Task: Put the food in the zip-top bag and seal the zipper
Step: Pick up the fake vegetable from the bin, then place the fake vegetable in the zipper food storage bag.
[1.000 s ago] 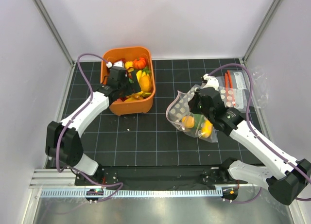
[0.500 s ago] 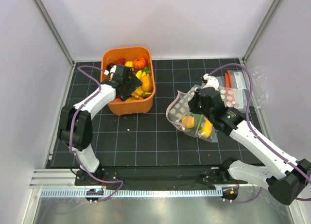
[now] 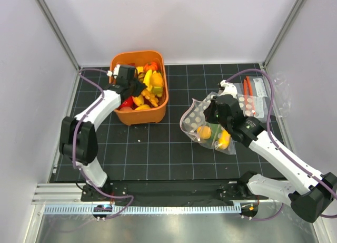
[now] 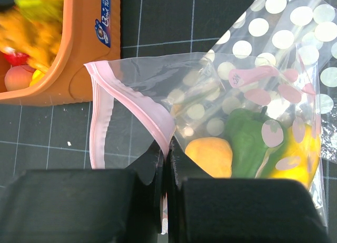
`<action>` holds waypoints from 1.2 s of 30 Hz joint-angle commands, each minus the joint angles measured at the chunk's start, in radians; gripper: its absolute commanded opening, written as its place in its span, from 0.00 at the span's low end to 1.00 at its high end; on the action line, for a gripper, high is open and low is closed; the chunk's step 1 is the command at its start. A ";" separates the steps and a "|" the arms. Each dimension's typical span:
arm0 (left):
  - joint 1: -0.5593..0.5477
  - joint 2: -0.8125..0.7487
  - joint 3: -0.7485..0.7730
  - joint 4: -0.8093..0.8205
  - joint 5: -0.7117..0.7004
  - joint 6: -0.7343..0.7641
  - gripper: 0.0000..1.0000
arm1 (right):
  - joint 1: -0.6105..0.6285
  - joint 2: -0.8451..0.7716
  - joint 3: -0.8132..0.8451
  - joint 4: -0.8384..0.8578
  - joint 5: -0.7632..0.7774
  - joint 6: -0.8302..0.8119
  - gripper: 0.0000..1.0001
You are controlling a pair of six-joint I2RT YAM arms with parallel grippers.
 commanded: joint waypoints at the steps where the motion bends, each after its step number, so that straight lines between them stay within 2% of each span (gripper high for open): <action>1: 0.013 -0.138 0.087 0.042 -0.066 0.054 0.00 | 0.002 -0.026 0.008 0.035 0.000 0.010 0.01; 9: 0.032 -0.198 0.079 0.036 -0.063 0.093 0.00 | 0.002 -0.020 0.007 0.035 0.006 0.012 0.01; 14: 0.033 -0.209 0.125 0.027 0.001 0.231 0.00 | 0.002 -0.017 0.007 0.037 0.001 0.012 0.01; 16: 0.032 -0.222 0.110 0.068 0.126 0.301 0.00 | 0.002 -0.015 0.007 0.037 0.003 0.010 0.01; 18: 0.032 -0.264 0.052 0.119 0.193 0.355 0.00 | 0.002 -0.018 0.007 0.040 0.001 0.009 0.01; 21: 0.030 -0.353 -0.092 0.348 0.393 0.426 0.00 | 0.001 -0.014 0.005 0.044 -0.009 0.010 0.01; 22: 0.031 -0.374 -0.127 0.480 0.438 0.432 0.00 | 0.002 -0.011 0.005 0.044 -0.011 0.010 0.01; 23: 0.032 -0.391 -0.182 0.525 0.516 0.435 0.00 | 0.002 -0.009 0.005 0.046 -0.017 0.009 0.01; 26: 0.024 -0.453 -0.217 0.565 0.538 0.415 0.00 | 0.002 -0.002 0.002 0.052 -0.022 0.012 0.01; 29: -0.025 -0.492 -0.227 0.553 0.556 0.482 0.00 | 0.002 0.012 0.005 0.054 -0.043 0.012 0.01; 36: -0.217 -0.543 -0.289 0.574 0.479 0.580 0.00 | 0.002 0.029 0.007 0.067 -0.118 0.016 0.01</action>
